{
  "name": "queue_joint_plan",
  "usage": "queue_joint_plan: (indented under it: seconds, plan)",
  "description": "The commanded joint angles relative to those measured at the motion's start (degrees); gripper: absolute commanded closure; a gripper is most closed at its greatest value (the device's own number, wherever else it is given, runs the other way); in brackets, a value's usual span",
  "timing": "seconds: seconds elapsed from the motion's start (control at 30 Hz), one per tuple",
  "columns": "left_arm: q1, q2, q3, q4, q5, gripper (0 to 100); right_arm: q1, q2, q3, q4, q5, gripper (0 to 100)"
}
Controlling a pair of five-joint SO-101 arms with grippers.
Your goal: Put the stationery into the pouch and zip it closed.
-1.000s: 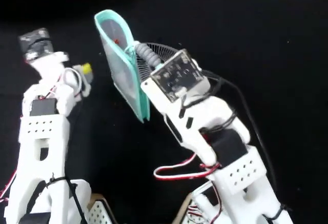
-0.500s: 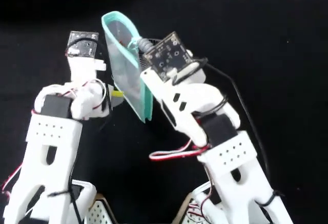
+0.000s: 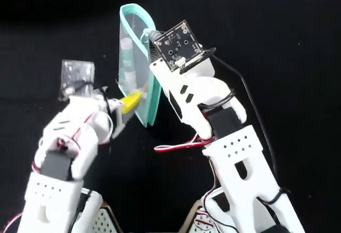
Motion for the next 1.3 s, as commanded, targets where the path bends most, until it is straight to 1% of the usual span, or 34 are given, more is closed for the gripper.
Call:
queue_joint_plan:
  seconds: [0.0, 0.1, 0.2, 0.3, 0.4, 0.5, 0.67, 0.77, 0.83, 0.87, 0.97, 1.03, 1.07, 1.13, 1.27]
  plan:
    - [3.5, -6.3, 1.7, -1.9, 0.0, 70, -1.8, 2.2, -0.2, 0.1, -0.2, 98.6]
    - [5.1, -9.1, 2.8, -1.3, -0.1, 70, -1.9, 2.2, -0.2, 0.1, -0.2, 98.6]
    - [6.2, -9.1, 4.0, -2.2, -0.1, 70, -1.8, 2.2, -0.2, 0.1, -0.2, 98.6]
    - [5.1, -7.3, 7.3, -8.5, -0.1, 70, -1.5, 2.2, -0.2, 0.1, -0.2, 98.6]
    - [1.1, -5.2, 10.5, -15.1, 0.1, 70, -0.3, 2.2, -0.3, 0.1, -0.2, 98.6]
    - [-3.5, -2.9, 11.7, -19.2, 0.0, 70, -0.3, 2.2, -0.3, 0.1, -0.2, 98.6]
    - [-11.0, -0.9, 10.4, -20.4, -0.1, 70, -0.2, 2.2, -0.5, 0.2, -0.1, 98.6]
    - [-13.5, -1.1, 10.0, -20.1, -0.1, 70, -0.3, 2.2, -0.5, 0.2, -0.1, 98.6]
    - [-11.7, -1.1, 9.2, -18.4, 0.0, 70, -0.3, 2.2, -0.6, 0.2, -0.1, 98.6]
    - [-9.5, -1.1, 7.9, -15.8, 0.0, 70, -0.3, 2.2, -0.6, 0.2, -0.1, 98.6]
    - [1.5, -1.1, 1.9, -4.7, 0.1, 70, -0.3, 2.2, -0.6, 0.2, -0.1, 98.6]
    - [7.0, -1.1, -0.5, -0.8, 0.4, 70, -0.3, 2.2, -0.6, 0.2, -0.1, 98.6]
    - [7.9, -1.1, 0.0, -1.1, 0.4, 70, -0.3, 2.2, -0.6, 0.2, -0.1, 98.6]
    - [7.3, -1.1, 2.5, -4.5, 0.4, 70, -0.3, 2.2, -0.5, 0.2, -0.1, 98.6]
    - [3.9, -1.1, 9.9, -16.8, 0.4, 70, -0.3, 2.2, -0.5, 0.2, 0.2, 98.6]
